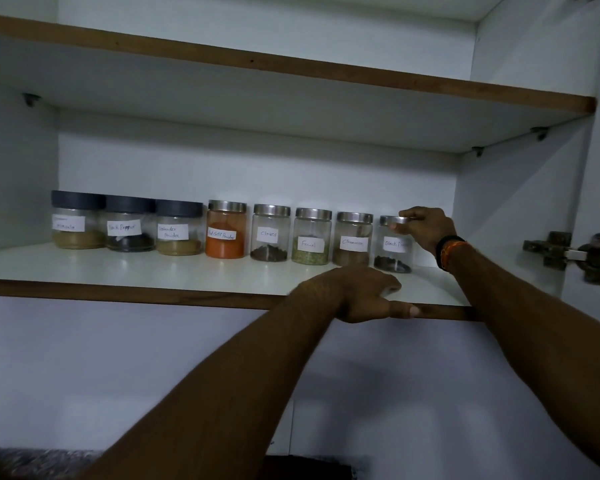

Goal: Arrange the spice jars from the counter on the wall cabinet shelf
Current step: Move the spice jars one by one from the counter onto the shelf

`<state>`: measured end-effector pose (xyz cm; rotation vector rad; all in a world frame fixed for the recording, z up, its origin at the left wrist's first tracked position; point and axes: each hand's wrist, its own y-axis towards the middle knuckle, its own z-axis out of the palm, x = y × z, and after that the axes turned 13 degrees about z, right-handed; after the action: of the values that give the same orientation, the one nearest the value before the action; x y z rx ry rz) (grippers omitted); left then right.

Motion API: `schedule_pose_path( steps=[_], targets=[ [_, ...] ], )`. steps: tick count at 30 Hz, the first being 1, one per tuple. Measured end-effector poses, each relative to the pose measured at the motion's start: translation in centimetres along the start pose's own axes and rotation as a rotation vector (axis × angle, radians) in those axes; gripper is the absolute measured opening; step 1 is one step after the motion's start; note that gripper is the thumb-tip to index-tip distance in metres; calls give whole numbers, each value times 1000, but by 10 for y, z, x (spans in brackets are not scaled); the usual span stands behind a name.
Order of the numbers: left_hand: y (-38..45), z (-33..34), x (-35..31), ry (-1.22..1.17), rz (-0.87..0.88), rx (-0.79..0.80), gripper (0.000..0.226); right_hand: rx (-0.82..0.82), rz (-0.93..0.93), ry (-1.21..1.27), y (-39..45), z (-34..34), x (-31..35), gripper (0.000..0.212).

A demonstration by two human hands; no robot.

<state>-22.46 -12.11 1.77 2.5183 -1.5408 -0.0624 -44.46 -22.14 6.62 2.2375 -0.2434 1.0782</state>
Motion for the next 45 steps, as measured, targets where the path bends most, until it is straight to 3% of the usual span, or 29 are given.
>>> schedule_pose_path(
  steps=[12,19,23,31,34,39,45],
  targets=[
    [-1,-1,-1,-33,-2,-24,69,9,14,30,4,9,-3,49],
    [2,2,2,-57,0,-43,69,-42,43,75,-13,13,-4,69],
    [3,4,4,-26,20,-65,70,-163,-36,18,-38,1,2,58],
    [-4,15,-4,198,72,-134,61,-130,-152,33,-136,-40,-10,10],
    [-8,21,-11,260,19,-111,60,-191,-200,66,-177,-48,-20,12],
    [-17,37,-28,362,26,-280,49,-330,-252,-46,-232,-48,-43,22],
    [-37,75,-55,442,-33,-347,75,-317,-246,-154,-281,-40,-76,29]
  ],
)
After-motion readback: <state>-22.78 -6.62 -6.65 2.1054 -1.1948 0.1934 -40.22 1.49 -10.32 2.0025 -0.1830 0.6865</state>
